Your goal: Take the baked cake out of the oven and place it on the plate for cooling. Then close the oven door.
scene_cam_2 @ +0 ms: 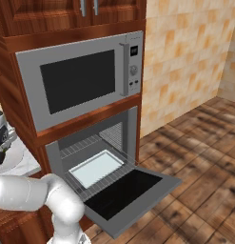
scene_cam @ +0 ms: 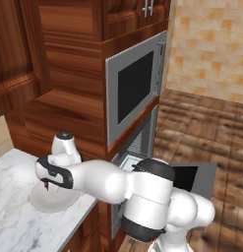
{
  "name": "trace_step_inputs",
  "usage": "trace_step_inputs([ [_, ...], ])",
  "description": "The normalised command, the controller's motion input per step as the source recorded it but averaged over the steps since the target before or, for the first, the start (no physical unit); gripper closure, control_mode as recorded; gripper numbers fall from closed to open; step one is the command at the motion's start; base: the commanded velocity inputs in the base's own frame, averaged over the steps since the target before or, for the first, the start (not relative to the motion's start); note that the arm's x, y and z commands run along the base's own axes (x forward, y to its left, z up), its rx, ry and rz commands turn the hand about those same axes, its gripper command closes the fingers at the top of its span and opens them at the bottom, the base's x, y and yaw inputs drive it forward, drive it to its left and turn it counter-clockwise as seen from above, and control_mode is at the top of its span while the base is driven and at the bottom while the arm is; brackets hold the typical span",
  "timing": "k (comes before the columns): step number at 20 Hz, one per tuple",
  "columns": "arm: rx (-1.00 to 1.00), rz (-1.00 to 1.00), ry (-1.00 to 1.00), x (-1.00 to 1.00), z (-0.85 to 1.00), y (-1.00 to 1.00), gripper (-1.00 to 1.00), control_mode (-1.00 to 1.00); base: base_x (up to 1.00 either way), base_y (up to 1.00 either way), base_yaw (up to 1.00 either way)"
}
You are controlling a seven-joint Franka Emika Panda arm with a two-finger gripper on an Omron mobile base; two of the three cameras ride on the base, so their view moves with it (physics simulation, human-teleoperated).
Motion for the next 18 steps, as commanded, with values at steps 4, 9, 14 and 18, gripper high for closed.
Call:
trace_step_inputs([
  [4, -0.05, -0.21, 0.00, 0.00, -0.18, 0.49, 1.00, -1.00, 0.00, 0.00, 0.00],
  [9, -0.06, -0.21, 0.00, 0.00, -0.18, 0.42, 1.00, -1.00, 0.00, 0.00, 0.00],
  [14, -0.05, -0.21, 0.00, -0.24, -0.06, 0.16, -1.00, -1.00, 0.00, 0.00, 0.00],
  [18, -0.01, -0.20, 0.00, -0.63, 0.00, 0.00, -1.00, -1.00, 0.00, 0.00, 0.00],
])
